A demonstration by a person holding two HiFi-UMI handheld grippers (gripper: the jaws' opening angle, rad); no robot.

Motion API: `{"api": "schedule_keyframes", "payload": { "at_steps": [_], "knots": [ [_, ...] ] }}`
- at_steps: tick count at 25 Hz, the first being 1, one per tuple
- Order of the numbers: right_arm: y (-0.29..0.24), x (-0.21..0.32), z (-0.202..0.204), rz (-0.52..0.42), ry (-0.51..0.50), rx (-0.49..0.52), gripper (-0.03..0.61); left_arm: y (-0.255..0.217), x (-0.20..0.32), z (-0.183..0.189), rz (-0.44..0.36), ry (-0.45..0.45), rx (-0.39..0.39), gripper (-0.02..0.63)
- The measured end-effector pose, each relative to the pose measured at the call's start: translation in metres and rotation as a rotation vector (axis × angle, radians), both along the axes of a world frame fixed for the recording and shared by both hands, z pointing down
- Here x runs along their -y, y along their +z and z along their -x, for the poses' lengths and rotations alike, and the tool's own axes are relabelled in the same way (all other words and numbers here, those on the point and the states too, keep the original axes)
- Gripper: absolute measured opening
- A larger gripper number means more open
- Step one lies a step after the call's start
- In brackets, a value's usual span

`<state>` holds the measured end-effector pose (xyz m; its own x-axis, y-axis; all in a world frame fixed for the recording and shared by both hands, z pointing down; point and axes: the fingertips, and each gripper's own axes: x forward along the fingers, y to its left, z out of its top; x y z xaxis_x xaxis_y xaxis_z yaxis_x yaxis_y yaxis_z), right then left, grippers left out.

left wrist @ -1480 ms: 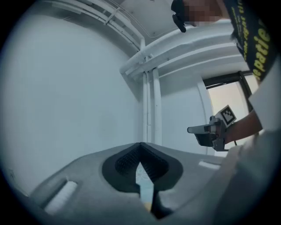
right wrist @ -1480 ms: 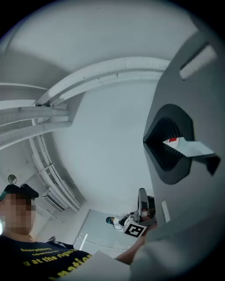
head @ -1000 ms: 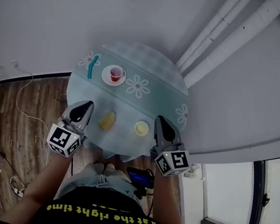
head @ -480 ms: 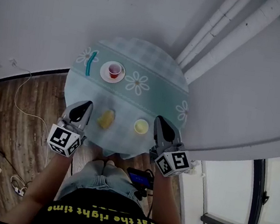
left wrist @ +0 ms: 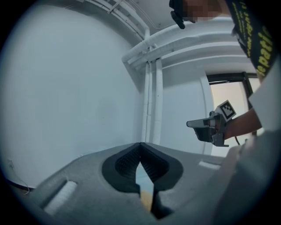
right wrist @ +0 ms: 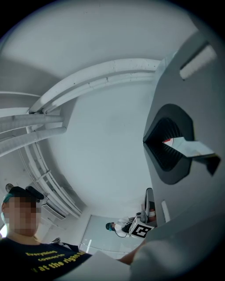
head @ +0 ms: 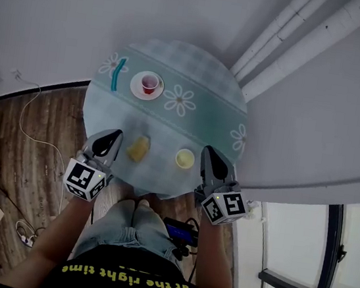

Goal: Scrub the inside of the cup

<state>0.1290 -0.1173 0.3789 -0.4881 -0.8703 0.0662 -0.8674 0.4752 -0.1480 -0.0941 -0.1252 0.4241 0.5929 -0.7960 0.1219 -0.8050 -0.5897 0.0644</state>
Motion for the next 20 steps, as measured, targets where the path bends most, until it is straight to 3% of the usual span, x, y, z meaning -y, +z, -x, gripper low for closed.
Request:
{"api": "schedule_keyframes", "payload": {
  "at_steps": [20],
  "knots": [
    [0.038, 0.015, 0.000, 0.079, 0.008, -0.009, 0.006, 0.040, 0.007, -0.002, 0.081, 0.011, 0.033, 0.001]
  ]
}}
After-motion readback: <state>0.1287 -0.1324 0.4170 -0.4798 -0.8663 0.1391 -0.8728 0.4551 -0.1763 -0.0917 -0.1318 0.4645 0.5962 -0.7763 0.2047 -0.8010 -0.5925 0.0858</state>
